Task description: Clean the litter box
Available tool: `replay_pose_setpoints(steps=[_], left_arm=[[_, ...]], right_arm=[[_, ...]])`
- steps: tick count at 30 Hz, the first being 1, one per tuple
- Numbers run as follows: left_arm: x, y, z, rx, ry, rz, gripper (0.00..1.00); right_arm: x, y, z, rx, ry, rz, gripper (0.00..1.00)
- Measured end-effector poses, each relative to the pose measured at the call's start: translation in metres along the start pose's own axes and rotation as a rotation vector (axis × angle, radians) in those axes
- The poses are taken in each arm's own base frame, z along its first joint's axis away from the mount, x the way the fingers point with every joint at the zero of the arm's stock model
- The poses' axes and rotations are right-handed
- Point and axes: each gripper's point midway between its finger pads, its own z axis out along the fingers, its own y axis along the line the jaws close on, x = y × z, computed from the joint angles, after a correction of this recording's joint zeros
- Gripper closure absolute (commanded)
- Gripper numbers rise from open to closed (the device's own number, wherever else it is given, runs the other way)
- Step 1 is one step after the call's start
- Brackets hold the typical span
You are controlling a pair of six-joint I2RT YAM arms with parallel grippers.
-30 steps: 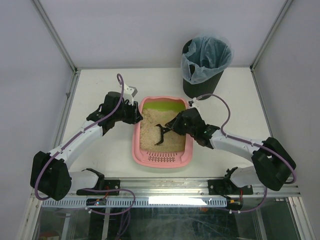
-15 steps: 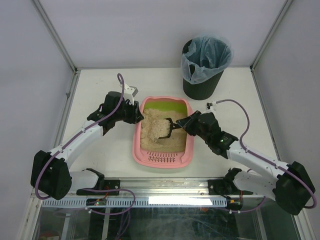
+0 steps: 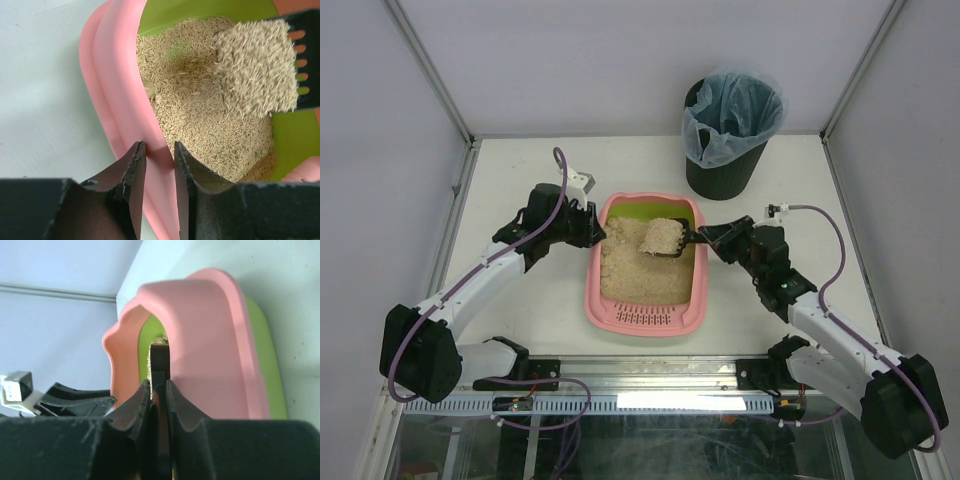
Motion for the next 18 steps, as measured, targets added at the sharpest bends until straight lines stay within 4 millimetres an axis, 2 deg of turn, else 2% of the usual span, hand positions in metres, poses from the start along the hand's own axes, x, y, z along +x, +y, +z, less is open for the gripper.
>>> replay_pose_setpoints(steps=[6,9,18], left_arm=[[-0.001,0.000,-0.004,-0.015,-0.013,0.006,0.77],[0.000,0.000,-0.006,-0.018,-0.014,0.007,0.77],[-0.001,0.000,-0.006,-0.018,-0.016,0.007,0.75]], right_arm=[[-0.024,0.007,0.009,-0.084,0.003,0.092,1.00],[-0.021,0.012,0.016,-0.132,0.062,0.122,1.00],[-0.016,0.011,0.015,-0.166,0.141,0.157,1.00]])
